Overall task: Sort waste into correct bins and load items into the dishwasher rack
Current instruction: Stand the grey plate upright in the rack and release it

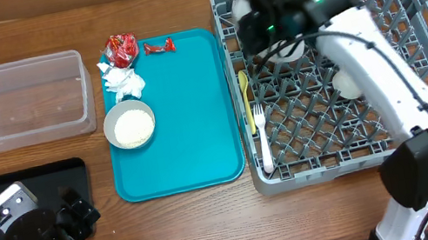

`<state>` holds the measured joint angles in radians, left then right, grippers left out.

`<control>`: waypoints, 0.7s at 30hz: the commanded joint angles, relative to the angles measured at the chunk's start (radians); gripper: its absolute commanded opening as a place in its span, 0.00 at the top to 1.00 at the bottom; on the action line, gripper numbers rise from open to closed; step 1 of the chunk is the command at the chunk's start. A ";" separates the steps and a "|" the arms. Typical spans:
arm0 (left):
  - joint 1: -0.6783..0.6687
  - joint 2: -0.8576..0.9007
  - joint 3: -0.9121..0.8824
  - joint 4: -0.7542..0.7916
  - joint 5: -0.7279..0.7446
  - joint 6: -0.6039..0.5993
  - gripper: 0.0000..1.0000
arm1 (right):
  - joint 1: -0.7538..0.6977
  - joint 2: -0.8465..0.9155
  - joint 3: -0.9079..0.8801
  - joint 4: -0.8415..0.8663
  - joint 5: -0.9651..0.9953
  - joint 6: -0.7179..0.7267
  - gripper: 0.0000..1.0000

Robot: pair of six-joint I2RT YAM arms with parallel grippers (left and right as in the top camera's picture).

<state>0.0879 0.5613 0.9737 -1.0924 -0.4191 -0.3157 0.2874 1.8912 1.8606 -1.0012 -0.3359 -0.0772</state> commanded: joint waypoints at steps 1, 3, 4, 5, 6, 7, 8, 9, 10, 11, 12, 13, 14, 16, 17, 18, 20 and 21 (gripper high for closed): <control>0.011 0.003 0.018 0.003 0.001 -0.014 0.00 | -0.119 -0.027 0.022 0.002 -0.317 0.003 0.96; 0.011 0.003 0.018 0.003 0.001 -0.014 0.00 | -0.175 -0.027 0.022 -0.007 -0.379 0.002 0.96; 0.011 0.003 0.018 0.003 0.001 -0.014 0.00 | -0.193 -0.027 0.022 -0.012 -0.403 0.000 0.96; 0.011 0.003 0.018 0.003 0.001 -0.014 0.00 | -0.211 -0.027 0.022 -0.022 -0.433 -0.009 0.96; 0.011 0.003 0.018 0.003 0.001 -0.014 0.00 | -0.225 -0.027 0.022 -0.032 -0.452 -0.017 0.96; 0.011 0.003 0.018 0.003 0.001 -0.014 0.00 | -0.235 -0.027 0.022 -0.040 -0.463 -0.031 0.96; 0.011 0.003 0.018 0.003 0.001 -0.014 0.00 | -0.254 -0.027 0.022 -0.050 -0.463 -0.035 0.96; 0.011 0.003 0.018 0.003 0.001 -0.014 0.00 | -0.266 -0.027 0.022 -0.053 -0.463 -0.035 0.96; 0.011 0.003 0.018 0.003 0.001 -0.014 0.00 | -0.278 -0.027 0.019 -0.054 -0.464 -0.034 0.96; 0.011 0.003 0.018 0.003 0.001 -0.014 0.00 | -0.286 -0.027 0.018 -0.056 -0.472 -0.035 0.96; 0.011 0.003 0.018 0.003 0.001 -0.014 0.00 | -0.296 -0.027 0.017 -0.056 -0.482 -0.034 0.96; 0.011 0.003 0.018 0.003 0.001 -0.014 0.00 | -0.301 -0.027 0.014 -0.055 -0.487 -0.034 0.96; 0.011 0.003 0.018 0.003 0.001 -0.014 0.00 | -0.306 -0.027 0.013 -0.055 -0.491 -0.034 0.96; 0.011 0.003 0.018 0.003 0.001 -0.014 0.00 | -0.317 -0.027 0.010 -0.056 -0.492 -0.034 0.96; 0.011 0.003 0.018 0.003 0.001 -0.014 0.00 | -0.323 -0.027 0.010 -0.056 -0.492 -0.034 0.96; 0.011 0.003 0.018 0.003 0.001 -0.014 0.00 | -0.327 -0.027 0.010 -0.056 -0.494 -0.033 0.96; 0.011 0.003 0.018 0.003 0.001 -0.014 0.00 | -0.334 -0.026 0.008 -0.056 -0.497 -0.026 0.96; 0.011 0.003 0.018 0.003 0.001 -0.014 0.00 | -0.334 -0.026 0.005 -0.055 -0.496 -0.023 0.96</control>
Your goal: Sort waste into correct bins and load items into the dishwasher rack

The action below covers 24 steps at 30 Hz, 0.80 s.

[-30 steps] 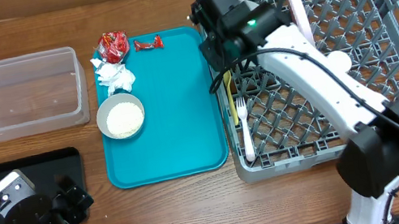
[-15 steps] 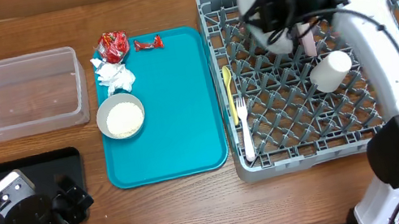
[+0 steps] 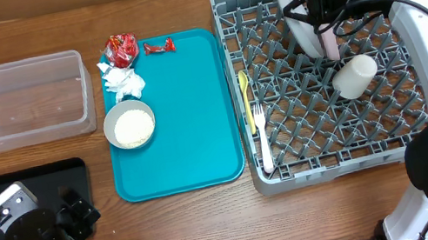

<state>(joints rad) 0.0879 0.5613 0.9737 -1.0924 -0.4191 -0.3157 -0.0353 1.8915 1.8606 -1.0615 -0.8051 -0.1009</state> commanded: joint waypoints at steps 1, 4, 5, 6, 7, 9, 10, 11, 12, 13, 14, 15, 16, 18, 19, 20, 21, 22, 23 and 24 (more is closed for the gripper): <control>0.011 0.003 0.018 0.003 0.001 -0.014 0.00 | -0.011 -0.027 0.003 0.007 -0.027 0.001 0.96; 0.011 0.003 0.018 0.003 0.001 -0.014 0.00 | -0.011 -0.027 -0.031 0.030 -0.027 0.023 0.96; 0.011 0.003 0.018 0.003 0.001 -0.014 0.00 | -0.011 -0.027 -0.047 0.043 -0.027 0.033 0.96; 0.011 0.003 0.018 0.003 0.001 -0.014 0.00 | -0.011 -0.027 -0.065 0.063 -0.027 0.052 0.96; 0.011 0.003 0.018 0.003 0.001 -0.014 0.00 | -0.011 -0.027 -0.080 0.078 -0.035 0.057 0.96; 0.011 0.003 0.018 0.003 0.001 -0.014 0.00 | -0.011 -0.027 -0.113 0.115 -0.059 0.059 0.96; 0.011 0.003 0.018 0.003 0.001 -0.014 0.00 | -0.011 -0.027 -0.116 0.120 -0.061 0.066 0.96; 0.011 0.003 0.018 0.003 0.001 -0.014 0.00 | -0.011 -0.027 -0.119 0.129 -0.061 0.077 0.96; 0.011 0.003 0.018 0.003 0.001 -0.014 0.00 | -0.011 -0.027 -0.121 0.136 -0.060 0.079 0.96; 0.011 0.003 0.018 0.003 0.001 -0.014 0.00 | -0.011 -0.027 -0.121 0.146 -0.060 0.079 0.96; 0.011 0.003 0.018 0.003 0.001 -0.014 0.00 | -0.011 -0.027 -0.121 0.153 -0.057 0.079 0.93; 0.011 0.003 0.018 0.003 0.001 -0.014 0.00 | -0.011 -0.027 -0.121 0.162 -0.037 0.080 0.71; 0.011 0.003 0.018 0.003 0.001 -0.014 0.00 | -0.011 -0.027 -0.121 0.171 -0.034 0.079 0.46; 0.011 0.003 0.018 0.003 0.001 -0.014 0.00 | -0.011 -0.027 -0.104 0.186 -0.037 0.079 0.46; 0.011 0.003 0.018 0.003 0.001 -0.014 0.00 | -0.011 -0.029 -0.090 0.185 -0.038 0.079 0.46; 0.011 0.003 0.018 0.003 0.001 -0.014 0.00 | -0.011 -0.038 -0.073 0.183 -0.037 0.074 0.47; 0.011 0.003 0.018 0.003 0.001 -0.014 0.00 | -0.010 -0.047 -0.066 0.183 -0.037 0.072 0.48; 0.011 0.003 0.018 0.003 0.001 -0.014 0.00 | -0.006 -0.071 -0.052 0.182 -0.033 0.069 0.53; 0.011 0.003 0.018 0.003 0.001 -0.014 0.00 | -0.001 -0.097 -0.041 0.182 -0.024 0.068 0.59; 0.011 0.003 0.018 0.003 0.001 -0.014 0.00 | 0.009 -0.126 -0.035 0.182 -0.005 0.068 0.60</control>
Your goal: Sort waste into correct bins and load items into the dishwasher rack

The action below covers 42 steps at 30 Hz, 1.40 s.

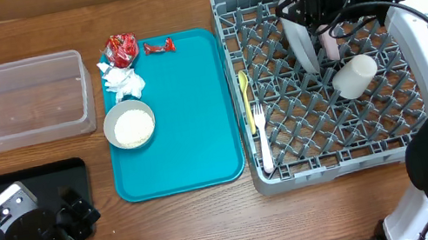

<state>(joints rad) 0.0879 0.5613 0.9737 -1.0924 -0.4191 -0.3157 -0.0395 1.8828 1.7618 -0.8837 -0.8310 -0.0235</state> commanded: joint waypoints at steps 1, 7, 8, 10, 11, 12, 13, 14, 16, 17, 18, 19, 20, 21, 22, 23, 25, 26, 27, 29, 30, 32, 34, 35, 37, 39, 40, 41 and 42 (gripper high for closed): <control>0.011 0.003 0.018 0.003 0.001 -0.014 0.00 | 0.026 -0.145 0.065 0.002 0.044 -0.010 0.63; 0.011 0.003 0.018 0.003 0.001 -0.014 0.00 | 0.174 -0.230 0.065 -0.140 0.353 0.003 0.95; 0.011 0.003 0.018 0.003 0.001 -0.014 0.00 | 0.208 -0.229 0.063 -0.176 0.432 0.023 0.96; 0.011 0.003 0.018 0.003 0.001 -0.014 0.00 | 0.253 -0.219 0.052 -0.226 0.575 0.087 0.96; 0.011 0.003 0.018 0.003 0.001 -0.014 0.00 | 0.278 -0.208 0.038 -0.260 0.683 0.142 0.96; 0.011 0.003 0.018 0.003 0.001 -0.014 0.00 | 0.289 -0.200 0.029 -0.279 0.731 0.173 0.96; 0.011 0.003 0.018 0.003 0.001 -0.014 0.00 | 0.294 -0.188 0.023 -0.294 0.753 0.195 0.96; 0.011 0.003 0.018 0.003 0.001 -0.014 0.00 | 0.300 -0.166 0.016 -0.311 0.735 0.213 0.96; 0.011 0.003 0.018 0.003 0.001 -0.014 0.00 | 0.310 -0.145 0.006 -0.311 0.653 0.188 0.96; 0.011 0.003 0.018 0.003 0.001 -0.014 0.00 | 0.320 -0.131 0.000 -0.304 0.570 0.140 0.96; 0.011 0.003 0.018 0.003 0.001 -0.014 0.00 | 0.337 -0.116 -0.007 -0.294 0.476 0.074 0.96; 0.011 0.003 0.018 0.003 0.001 -0.014 0.00 | 0.360 -0.101 -0.009 -0.288 0.414 0.035 0.95; 0.011 0.003 0.018 0.003 0.001 -0.014 0.00 | 0.384 -0.090 -0.009 -0.281 0.394 0.022 0.92; 0.011 0.003 0.018 0.003 0.001 -0.014 0.00 | 0.410 -0.084 -0.009 -0.272 0.395 0.022 0.91; 0.011 0.003 0.018 0.003 0.001 -0.014 0.00 | 0.438 -0.078 -0.009 -0.262 0.396 0.018 0.91; 0.011 0.003 0.018 0.003 0.001 -0.014 0.00 | 0.474 -0.074 -0.009 -0.246 0.397 0.014 0.90; 0.011 0.003 0.018 0.003 0.001 -0.014 0.00 | 0.539 -0.074 -0.011 -0.217 0.420 0.015 0.86; 0.011 0.003 0.018 0.003 0.001 -0.014 0.00 | 0.582 -0.074 -0.012 -0.200 0.439 0.015 0.84; 0.011 0.003 0.018 0.003 0.001 -0.014 0.00 | 0.603 -0.074 -0.014 -0.188 0.450 0.016 0.83; 0.011 0.003 0.018 0.003 0.001 -0.014 0.00 | 0.665 -0.074 -0.036 -0.145 0.481 0.020 0.81; 0.011 0.003 0.018 0.003 0.001 -0.014 0.00 | 0.683 -0.074 -0.048 -0.129 0.496 0.027 0.81; 0.011 0.003 0.018 0.003 0.001 -0.014 0.00 | 0.731 -0.072 -0.102 -0.079 0.568 0.068 0.77; 0.011 0.003 0.018 0.003 0.001 -0.014 0.00 | 0.744 -0.072 -0.146 -0.050 0.599 0.107 0.75; 0.011 0.003 0.018 0.003 0.001 -0.014 0.00 | 0.744 -0.072 -0.178 -0.033 0.598 0.129 0.75; 0.011 0.003 0.018 0.003 0.001 -0.014 0.00 | 0.744 -0.072 -0.193 -0.033 0.591 0.129 0.74; 0.011 0.003 0.018 0.003 0.001 -0.014 0.00 | 0.744 -0.075 -0.192 -0.047 0.591 0.128 0.74; 0.011 0.003 0.018 0.003 0.001 -0.014 0.00 | 0.745 -0.079 -0.192 -0.050 0.592 0.127 0.74; 0.011 0.003 0.018 0.003 0.001 -0.014 0.00 | 0.745 -0.087 -0.191 -0.055 0.592 0.128 0.74; 0.011 0.003 0.018 0.003 0.001 -0.014 0.00 | 0.745 -0.097 -0.190 -0.063 0.592 0.128 0.74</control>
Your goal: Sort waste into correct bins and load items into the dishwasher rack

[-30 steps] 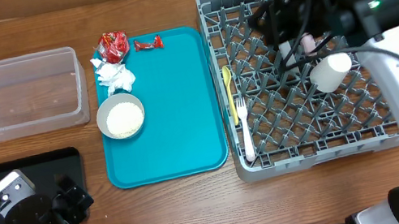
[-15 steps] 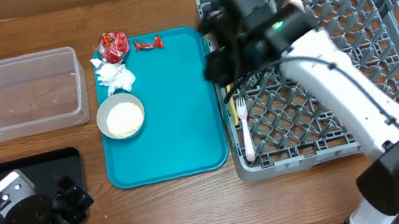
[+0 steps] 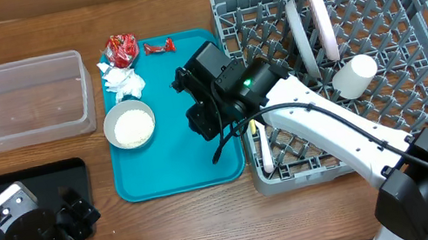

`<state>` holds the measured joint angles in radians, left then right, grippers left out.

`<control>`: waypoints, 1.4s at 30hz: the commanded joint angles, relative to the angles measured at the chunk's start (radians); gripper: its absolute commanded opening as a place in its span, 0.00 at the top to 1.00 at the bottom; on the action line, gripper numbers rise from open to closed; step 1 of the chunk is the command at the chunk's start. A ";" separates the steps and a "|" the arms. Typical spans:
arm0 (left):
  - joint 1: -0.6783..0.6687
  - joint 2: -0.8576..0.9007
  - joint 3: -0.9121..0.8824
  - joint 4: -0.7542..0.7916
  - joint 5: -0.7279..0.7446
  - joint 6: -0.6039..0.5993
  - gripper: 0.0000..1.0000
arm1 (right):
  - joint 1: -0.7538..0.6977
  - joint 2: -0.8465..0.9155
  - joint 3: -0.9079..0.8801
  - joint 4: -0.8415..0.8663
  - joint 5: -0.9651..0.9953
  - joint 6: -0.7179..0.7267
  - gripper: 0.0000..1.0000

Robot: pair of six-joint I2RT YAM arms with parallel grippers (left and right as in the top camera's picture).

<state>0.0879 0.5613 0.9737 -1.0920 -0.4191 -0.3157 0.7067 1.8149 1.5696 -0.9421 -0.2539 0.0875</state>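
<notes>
A white bowl [image 3: 130, 124] sits on the teal tray [image 3: 178, 166], with a crumpled white napkin [image 3: 125, 84] and two red wrappers [image 3: 120, 48] [image 3: 158, 47] behind it. My right gripper [image 3: 197, 119] hangs over the tray's middle, right of the bowl; its jaws are too dark to read. A white plate [image 3: 297, 30] and a pink plate [image 3: 320, 17] stand upright in the grey rack. A white cup [image 3: 354, 75] lies there too. A yellow utensil [image 3: 244, 86] and a white fork [image 3: 265, 153] lie along the rack's left side. My left gripper [image 3: 81, 216] rests at the front left.
A clear plastic bin [image 3: 16, 102] stands at the back left. A black tray [image 3: 30, 180] lies in front of it, partly under my left arm. Brown cardboard runs along the table's far edge.
My right gripper was at the back of the rack beside the white plate and is now over the teal tray, right of the bowl. Both plates stand in the rack unheld.
My right arm first hung over the rack's back left corner. Then it was at the rack's back, close to the upright white and pink plates, and stayed there. Now it is over the tray. The left arm and the tray's items have not moved.
</notes>
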 commanded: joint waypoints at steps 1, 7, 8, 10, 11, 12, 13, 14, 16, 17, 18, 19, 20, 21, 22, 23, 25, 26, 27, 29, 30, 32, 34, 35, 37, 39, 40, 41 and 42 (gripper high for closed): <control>0.011 0.003 0.018 0.002 0.001 -0.014 0.00 | -0.002 -0.051 0.003 -0.018 0.014 0.018 0.74; 0.011 0.003 0.018 0.003 0.001 -0.014 0.00 | -0.002 -0.278 0.003 -0.037 0.107 0.049 0.74; 0.011 0.003 0.018 0.003 0.001 -0.014 0.00 | -0.002 -0.321 0.003 -0.040 0.144 0.062 0.74; 0.011 0.003 0.018 0.003 0.001 -0.014 0.00 | -0.002 -0.439 0.003 -0.043 0.242 0.089 0.74; 0.011 0.003 0.018 0.002 0.001 -0.014 0.00 | -0.002 -0.472 0.003 -0.043 0.265 0.092 0.73; 0.011 0.003 0.018 0.002 0.001 -0.014 0.00 | -0.002 -0.527 0.003 -0.043 0.303 0.093 0.71; 0.011 0.003 0.018 0.002 0.001 -0.014 0.00 | -0.002 -0.599 0.003 -0.043 0.339 0.093 0.70; 0.011 0.003 0.018 0.003 0.001 -0.014 0.00 | -0.002 -0.666 0.003 -0.043 0.373 0.093 0.70; 0.011 0.003 0.018 0.003 0.001 -0.014 0.00 | -0.002 -0.796 0.003 -0.047 0.431 0.092 0.69; 0.011 0.003 0.018 0.003 0.001 -0.014 0.00 | -0.002 -0.867 0.003 -0.054 0.459 0.092 0.68; 0.011 0.003 0.018 0.002 0.001 -0.014 0.00 | -0.002 -0.938 0.003 -0.068 0.483 0.092 0.67; 0.011 0.003 0.018 0.003 0.001 -0.014 0.00 | -0.002 -0.994 0.003 -0.087 0.502 0.092 0.63; 0.011 0.003 0.018 0.002 0.001 -0.014 0.00 | -0.002 -1.043 0.003 -0.109 0.518 0.092 0.58; 0.011 0.003 0.018 0.003 0.001 -0.014 0.00 | -0.002 -1.111 0.003 -0.146 0.537 0.092 0.44; 0.011 0.003 0.018 0.002 0.001 -0.014 0.00 | -0.002 -1.141 0.003 -0.165 0.547 0.092 0.32; 0.011 0.003 0.018 0.002 0.001 -0.014 0.00 | -0.002 -1.163 0.003 -0.180 0.554 0.092 0.26; 0.011 0.003 0.018 0.003 0.001 -0.014 0.00 | -0.002 -1.192 0.003 -0.216 0.552 0.092 0.00; 0.011 0.003 0.018 0.002 0.001 -0.014 0.00 | -0.002 -1.192 0.003 -0.224 0.552 0.092 0.00; 0.011 0.003 0.018 0.003 0.001 -0.014 0.00 | -0.002 -1.190 0.001 -0.234 0.552 0.092 0.00; 0.011 0.003 0.018 0.003 0.001 -0.014 0.00 | -0.002 -1.189 0.001 -0.239 0.552 0.092 0.00; 0.011 0.003 0.018 0.002 0.001 -0.014 0.00 | -0.002 -1.189 0.001 -0.240 0.552 0.092 0.00; 0.011 0.003 0.018 0.003 0.001 -0.014 0.00 | -0.002 -1.189 0.001 -0.240 0.552 0.092 0.00; 0.011 0.003 0.018 0.002 0.001 -0.014 0.00 | -0.002 -1.189 0.001 -0.243 0.552 0.092 0.00; 0.011 0.003 0.018 0.003 0.001 -0.014 0.00 | -0.002 -1.189 0.001 -0.246 0.552 0.092 0.00; 0.011 0.003 0.018 0.004 0.002 -0.015 0.00 | -0.002 -1.189 0.001 -0.256 0.552 0.092 0.00; 0.011 0.003 0.018 0.011 0.048 -0.019 0.00 | -0.002 -1.189 0.001 -0.274 0.552 0.092 0.00; 0.011 0.003 0.018 0.010 0.114 -0.034 0.00 | -0.002 -1.189 0.001 -0.286 0.552 0.092 0.00; 0.011 0.003 0.018 0.012 0.227 -0.061 0.00 | -0.002 -1.189 0.001 -0.290 0.552 0.092 0.00; 0.011 0.003 0.018 0.042 0.414 -0.142 0.00 | -0.002 -1.189 0.001 -0.294 0.552 0.092 0.00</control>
<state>0.0910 0.5613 0.9737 -1.0859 -0.3508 -0.3286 0.7067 0.6209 1.5742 -1.2316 0.2886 0.1795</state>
